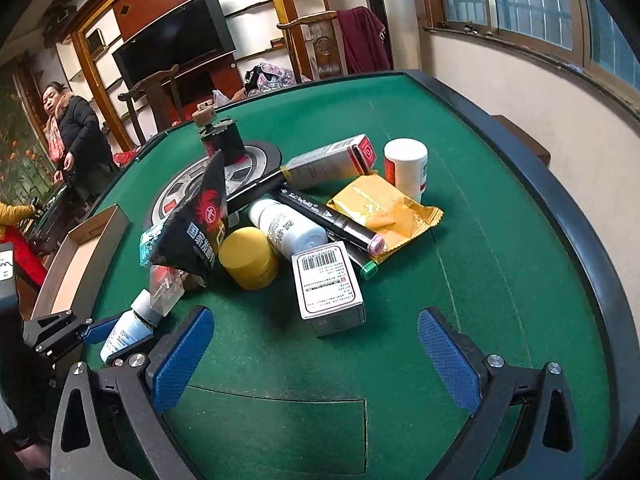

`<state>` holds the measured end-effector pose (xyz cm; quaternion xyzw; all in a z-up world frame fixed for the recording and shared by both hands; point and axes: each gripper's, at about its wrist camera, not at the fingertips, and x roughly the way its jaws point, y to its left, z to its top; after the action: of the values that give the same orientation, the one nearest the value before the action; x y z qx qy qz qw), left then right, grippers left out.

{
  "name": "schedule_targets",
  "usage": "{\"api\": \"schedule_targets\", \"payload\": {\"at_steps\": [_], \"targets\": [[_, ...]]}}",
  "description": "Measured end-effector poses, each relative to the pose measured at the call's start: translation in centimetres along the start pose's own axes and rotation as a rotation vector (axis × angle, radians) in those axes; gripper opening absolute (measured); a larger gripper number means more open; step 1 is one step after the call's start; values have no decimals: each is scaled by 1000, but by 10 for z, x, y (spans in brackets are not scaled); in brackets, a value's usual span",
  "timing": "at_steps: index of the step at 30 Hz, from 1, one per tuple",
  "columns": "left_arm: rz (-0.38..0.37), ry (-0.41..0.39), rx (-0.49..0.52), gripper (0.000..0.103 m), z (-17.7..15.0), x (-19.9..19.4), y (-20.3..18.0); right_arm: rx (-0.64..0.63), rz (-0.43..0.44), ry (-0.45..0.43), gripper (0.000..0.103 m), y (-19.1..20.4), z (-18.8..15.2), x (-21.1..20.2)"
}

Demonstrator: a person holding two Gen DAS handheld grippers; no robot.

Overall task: Organize objects
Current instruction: 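Grasp the white medicine bottle with the left gripper, then carry the bottle toward the tray with left while right grasps the red candle box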

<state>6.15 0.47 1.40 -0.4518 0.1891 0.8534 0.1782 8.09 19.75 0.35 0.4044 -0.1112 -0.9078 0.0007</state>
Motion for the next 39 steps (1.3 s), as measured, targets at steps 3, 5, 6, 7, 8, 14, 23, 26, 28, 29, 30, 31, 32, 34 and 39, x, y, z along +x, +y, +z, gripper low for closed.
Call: {"api": "schedule_targets", "payload": {"at_steps": [3,5,6,7,8,14,23,26,28,29,30,31,32,34,39], "targets": [[-26,-12,-28,33,-2,-3,3,11,-3,14,103,-1,-1,1],[-61,-34,-53,33,-4,-9,6,7,-8,18,103,-2,-3,2],[-75,-49,-67,33,-6,-14,8,5,-10,18,103,-2,-3,2],[-98,-68,-87,33,-7,-20,10,4,-14,20,103,-1,-3,3],[-122,-83,-108,33,-8,-26,14,5,-14,22,103,-1,-3,4],[-191,-167,-200,33,-15,-62,30,-4,-7,30,103,6,-3,2],[-220,-195,-259,33,-30,-85,42,-28,-7,30,103,18,-8,-2],[-219,-210,-280,33,-38,-92,49,-42,-10,42,103,23,-7,-3],[-226,-212,-303,34,-43,-93,54,-62,-18,38,103,27,-7,-6],[-230,-211,-313,33,-45,-93,56,-74,-26,32,103,29,-5,-8],[-232,-209,-323,33,-47,-92,58,-78,-29,27,103,31,-3,-10],[-234,-208,-333,33,-49,-92,61,-79,-28,21,103,32,-2,-12],[-235,-210,-341,34,-51,-93,63,-80,-24,14,103,34,1,-15],[-235,-220,-355,34,-54,-94,69,-94,-23,2,103,39,5,-18],[-228,-253,-388,34,-61,-97,89,-162,13,-15,103,63,24,-24]]}}
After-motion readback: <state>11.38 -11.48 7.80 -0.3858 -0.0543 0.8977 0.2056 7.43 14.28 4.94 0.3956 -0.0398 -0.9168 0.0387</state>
